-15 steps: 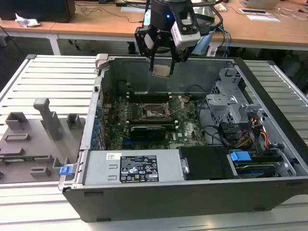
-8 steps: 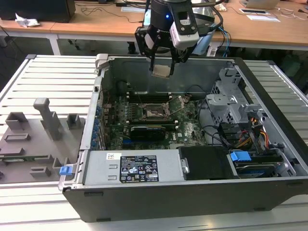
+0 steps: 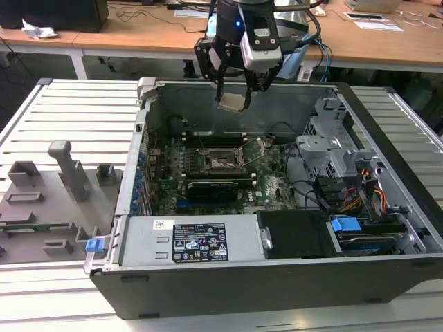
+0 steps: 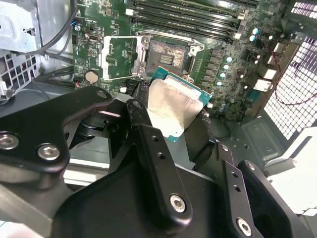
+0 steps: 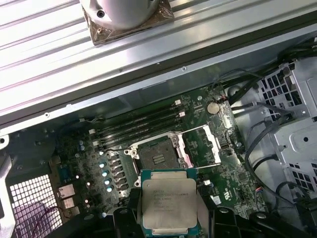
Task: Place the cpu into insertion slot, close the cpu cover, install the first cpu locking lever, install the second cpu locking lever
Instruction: 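Place the cpu into insertion slot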
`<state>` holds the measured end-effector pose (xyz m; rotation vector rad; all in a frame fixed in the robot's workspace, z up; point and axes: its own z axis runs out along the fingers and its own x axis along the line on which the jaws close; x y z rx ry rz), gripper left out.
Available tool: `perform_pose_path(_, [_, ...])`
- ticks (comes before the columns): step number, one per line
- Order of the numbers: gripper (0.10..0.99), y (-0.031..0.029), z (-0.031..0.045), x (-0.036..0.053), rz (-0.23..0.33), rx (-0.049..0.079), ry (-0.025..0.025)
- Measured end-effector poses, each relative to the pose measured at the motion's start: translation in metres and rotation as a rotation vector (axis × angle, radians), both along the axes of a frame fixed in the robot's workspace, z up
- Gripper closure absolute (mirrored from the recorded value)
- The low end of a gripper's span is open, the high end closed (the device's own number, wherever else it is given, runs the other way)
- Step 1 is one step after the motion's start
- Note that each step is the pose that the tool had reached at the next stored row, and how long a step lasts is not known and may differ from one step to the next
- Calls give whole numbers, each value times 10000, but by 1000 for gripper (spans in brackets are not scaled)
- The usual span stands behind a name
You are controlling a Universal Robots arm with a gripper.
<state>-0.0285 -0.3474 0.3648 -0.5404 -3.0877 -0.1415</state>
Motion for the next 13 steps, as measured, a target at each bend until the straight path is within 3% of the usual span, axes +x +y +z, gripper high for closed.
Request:
perform_pose_path(6, [553, 0, -2, -4, -607, 0, 1])
perform_pose_path(13, [553, 0, -5, -4, -822, -2, -1])
